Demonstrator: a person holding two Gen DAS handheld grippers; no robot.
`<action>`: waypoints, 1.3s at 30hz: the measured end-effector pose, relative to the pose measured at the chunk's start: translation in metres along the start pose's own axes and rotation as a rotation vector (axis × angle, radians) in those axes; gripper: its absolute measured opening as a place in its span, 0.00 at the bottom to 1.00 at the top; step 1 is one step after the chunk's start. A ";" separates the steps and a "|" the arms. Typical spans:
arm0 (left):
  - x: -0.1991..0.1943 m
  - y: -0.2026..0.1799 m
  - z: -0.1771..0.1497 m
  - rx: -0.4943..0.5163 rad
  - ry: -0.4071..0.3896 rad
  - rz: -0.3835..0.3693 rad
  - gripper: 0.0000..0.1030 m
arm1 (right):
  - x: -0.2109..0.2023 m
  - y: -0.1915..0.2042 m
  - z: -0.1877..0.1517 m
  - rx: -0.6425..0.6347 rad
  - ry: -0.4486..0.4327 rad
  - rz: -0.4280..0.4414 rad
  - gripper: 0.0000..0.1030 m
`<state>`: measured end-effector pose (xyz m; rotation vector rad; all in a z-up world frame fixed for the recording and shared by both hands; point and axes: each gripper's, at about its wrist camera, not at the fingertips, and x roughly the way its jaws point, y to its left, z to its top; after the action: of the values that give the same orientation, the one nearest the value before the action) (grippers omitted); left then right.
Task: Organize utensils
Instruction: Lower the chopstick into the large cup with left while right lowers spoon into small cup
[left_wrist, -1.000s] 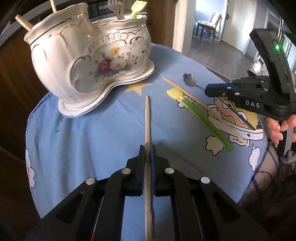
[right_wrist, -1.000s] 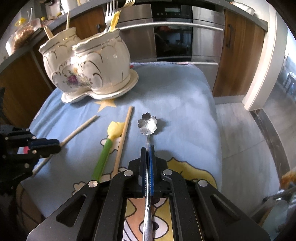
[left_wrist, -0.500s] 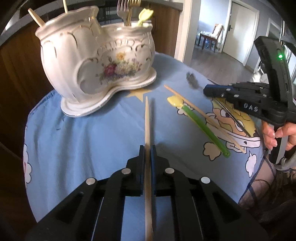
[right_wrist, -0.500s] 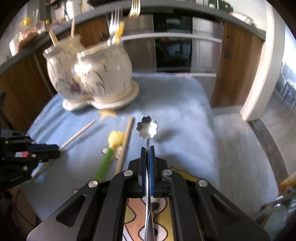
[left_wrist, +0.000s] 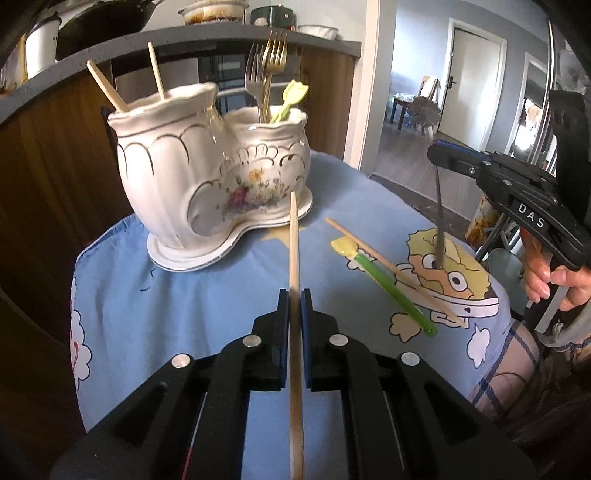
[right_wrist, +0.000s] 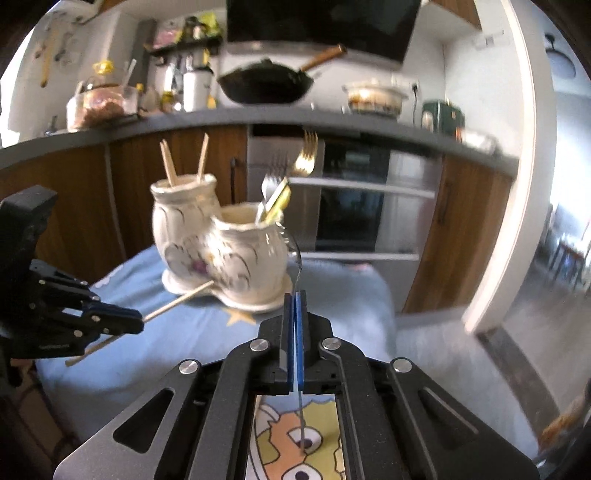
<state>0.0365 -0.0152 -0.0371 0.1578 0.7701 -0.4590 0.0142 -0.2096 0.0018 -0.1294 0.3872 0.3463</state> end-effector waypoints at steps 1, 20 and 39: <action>-0.001 0.002 0.000 0.000 -0.003 -0.002 0.06 | -0.002 0.002 0.002 -0.006 -0.012 -0.002 0.02; -0.080 0.036 0.067 -0.059 -0.435 0.041 0.06 | -0.004 -0.006 0.089 0.083 -0.144 0.093 0.02; -0.035 0.098 0.140 -0.215 -0.646 0.047 0.06 | 0.081 -0.008 0.145 0.206 -0.222 0.154 0.02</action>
<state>0.1479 0.0414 0.0839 -0.1704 0.1764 -0.3486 0.1373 -0.1655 0.1037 0.1406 0.2113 0.4655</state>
